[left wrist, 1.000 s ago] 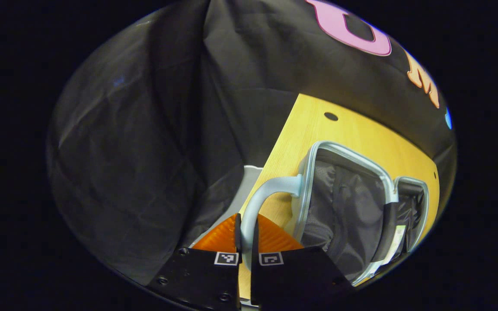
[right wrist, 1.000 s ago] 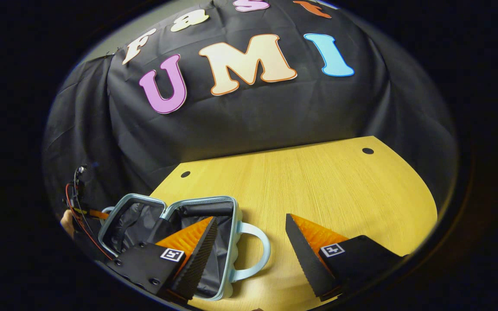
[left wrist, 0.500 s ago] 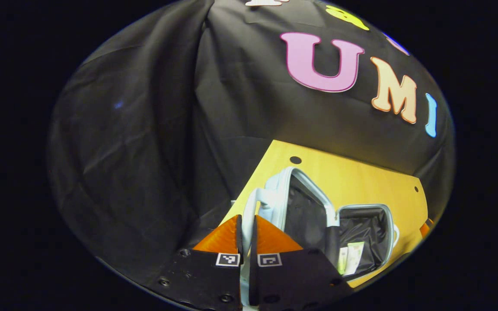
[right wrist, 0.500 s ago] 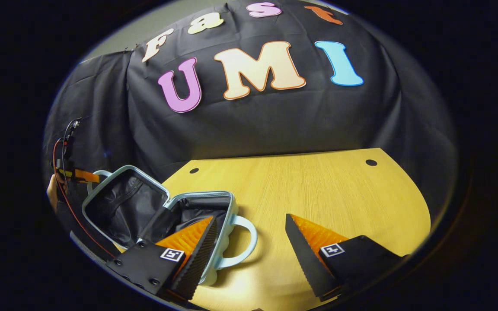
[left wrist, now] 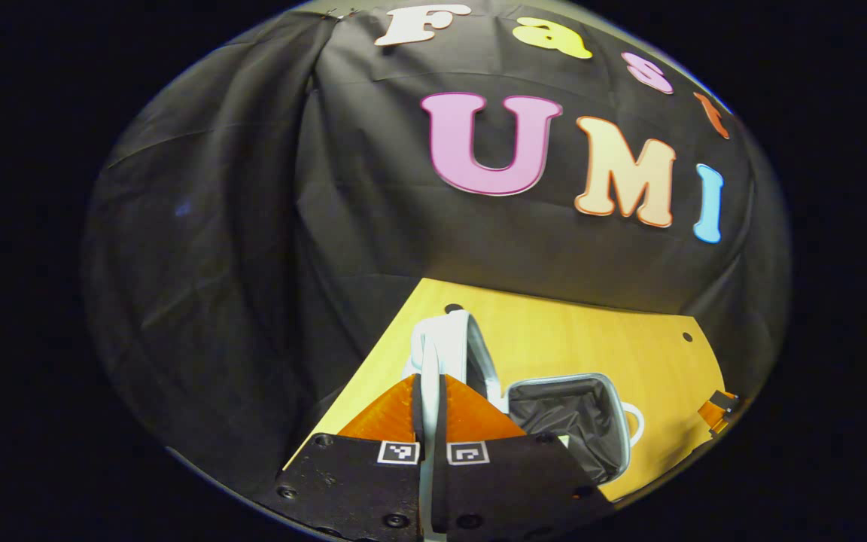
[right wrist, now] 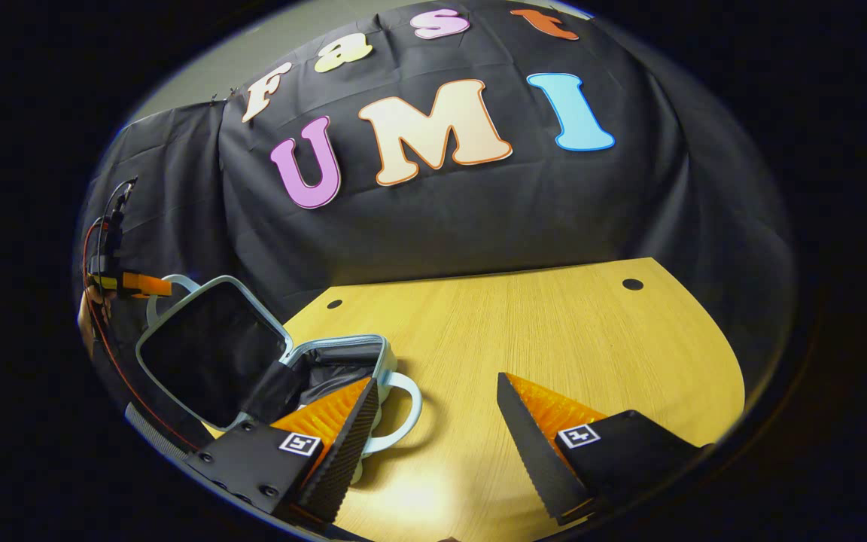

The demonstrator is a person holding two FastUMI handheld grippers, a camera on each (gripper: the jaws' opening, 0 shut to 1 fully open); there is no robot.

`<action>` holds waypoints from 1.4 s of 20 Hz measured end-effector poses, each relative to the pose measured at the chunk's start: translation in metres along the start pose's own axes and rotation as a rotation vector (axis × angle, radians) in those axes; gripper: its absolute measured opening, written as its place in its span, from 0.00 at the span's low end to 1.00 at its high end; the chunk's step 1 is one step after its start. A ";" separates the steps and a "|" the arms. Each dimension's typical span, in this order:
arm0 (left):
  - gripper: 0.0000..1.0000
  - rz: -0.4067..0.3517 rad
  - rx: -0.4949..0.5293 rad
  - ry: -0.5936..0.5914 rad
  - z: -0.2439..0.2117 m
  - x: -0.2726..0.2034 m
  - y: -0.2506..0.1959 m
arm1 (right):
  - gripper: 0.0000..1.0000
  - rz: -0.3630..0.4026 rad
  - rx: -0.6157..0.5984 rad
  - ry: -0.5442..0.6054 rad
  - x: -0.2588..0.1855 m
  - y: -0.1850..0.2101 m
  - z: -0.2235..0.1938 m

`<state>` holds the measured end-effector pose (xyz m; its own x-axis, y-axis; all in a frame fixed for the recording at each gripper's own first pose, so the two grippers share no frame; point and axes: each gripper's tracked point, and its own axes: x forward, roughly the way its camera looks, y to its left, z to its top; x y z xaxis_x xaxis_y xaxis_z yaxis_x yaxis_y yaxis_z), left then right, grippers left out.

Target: First open the suitcase, pack the skin care products into it, and then close the suitcase.

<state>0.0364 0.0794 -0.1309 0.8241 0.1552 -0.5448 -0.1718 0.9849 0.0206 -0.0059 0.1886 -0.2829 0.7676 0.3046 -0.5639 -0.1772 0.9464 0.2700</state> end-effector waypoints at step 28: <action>0.00 -0.441 0.017 0.093 -0.102 0.038 -0.311 | 0.98 -0.059 0.022 -0.055 -0.067 -0.083 0.014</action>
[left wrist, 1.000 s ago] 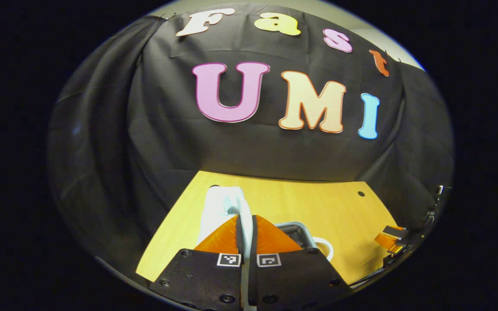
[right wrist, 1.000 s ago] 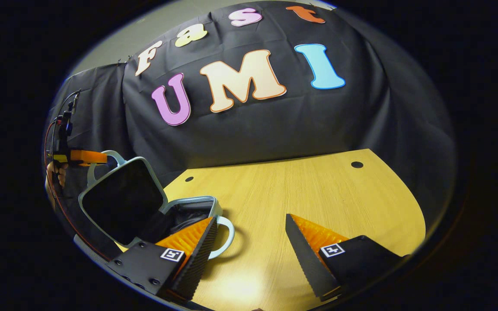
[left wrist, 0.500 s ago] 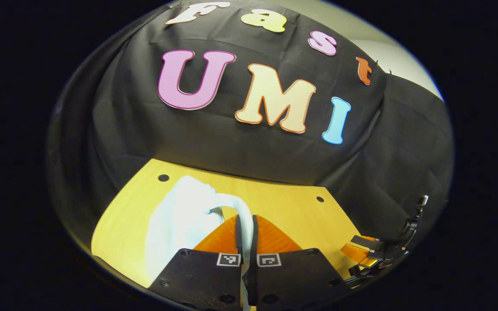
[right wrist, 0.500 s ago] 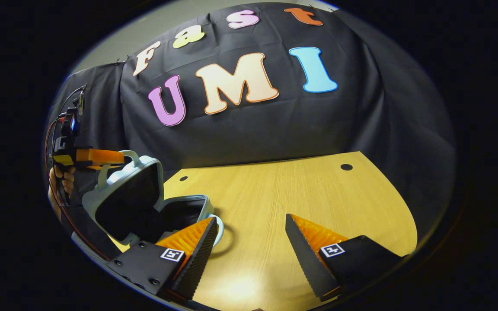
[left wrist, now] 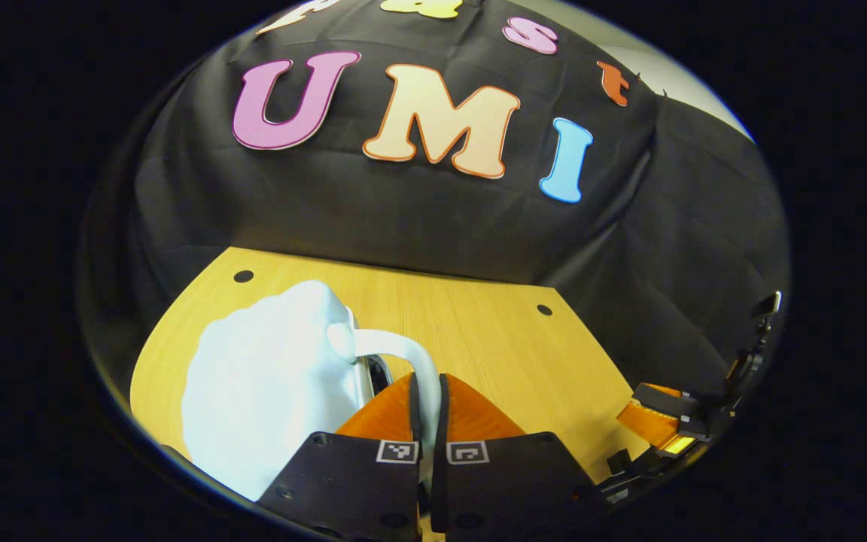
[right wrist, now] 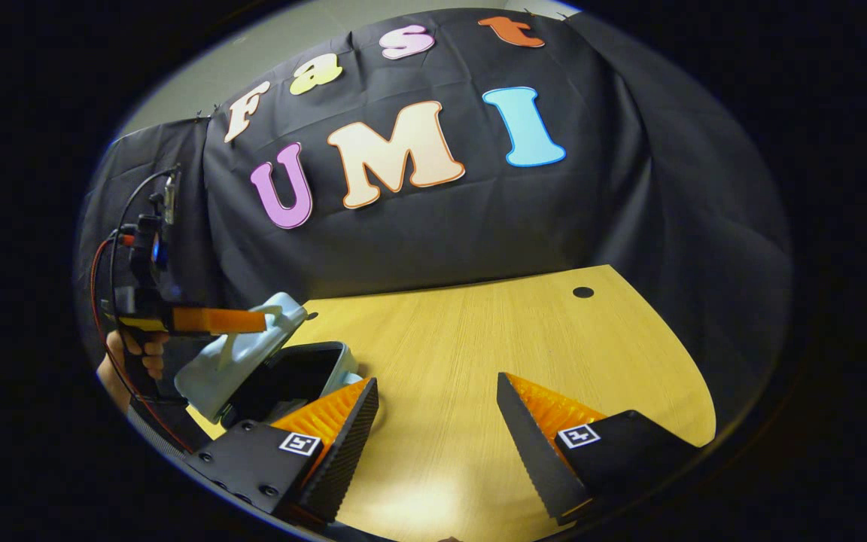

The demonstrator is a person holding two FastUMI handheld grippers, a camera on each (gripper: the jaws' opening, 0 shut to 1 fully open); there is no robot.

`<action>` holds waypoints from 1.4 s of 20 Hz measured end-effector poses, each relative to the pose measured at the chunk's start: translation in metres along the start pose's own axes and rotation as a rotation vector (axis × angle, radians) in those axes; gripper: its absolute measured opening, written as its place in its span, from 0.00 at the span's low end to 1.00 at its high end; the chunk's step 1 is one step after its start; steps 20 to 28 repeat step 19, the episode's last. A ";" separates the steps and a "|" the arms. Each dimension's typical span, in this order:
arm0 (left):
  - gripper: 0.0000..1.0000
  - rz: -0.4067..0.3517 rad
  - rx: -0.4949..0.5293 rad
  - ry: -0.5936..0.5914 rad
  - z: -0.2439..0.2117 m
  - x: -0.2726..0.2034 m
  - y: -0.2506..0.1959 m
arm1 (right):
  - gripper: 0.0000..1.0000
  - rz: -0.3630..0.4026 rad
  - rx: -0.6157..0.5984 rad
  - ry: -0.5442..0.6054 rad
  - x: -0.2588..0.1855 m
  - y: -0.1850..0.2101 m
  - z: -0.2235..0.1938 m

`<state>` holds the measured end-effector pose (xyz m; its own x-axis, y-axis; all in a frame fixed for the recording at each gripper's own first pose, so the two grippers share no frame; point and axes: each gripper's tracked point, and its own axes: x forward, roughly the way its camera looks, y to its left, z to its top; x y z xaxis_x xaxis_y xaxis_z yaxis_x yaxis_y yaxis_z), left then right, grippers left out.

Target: First open the suitcase, pack the skin care products into it, and then close the suitcase.

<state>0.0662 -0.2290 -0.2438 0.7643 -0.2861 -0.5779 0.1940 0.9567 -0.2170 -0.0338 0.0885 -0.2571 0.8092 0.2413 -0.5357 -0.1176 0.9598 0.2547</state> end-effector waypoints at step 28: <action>0.94 0.317 0.249 -0.535 0.122 -0.095 -0.059 | 0.98 0.014 -0.188 -0.496 -0.055 0.041 0.205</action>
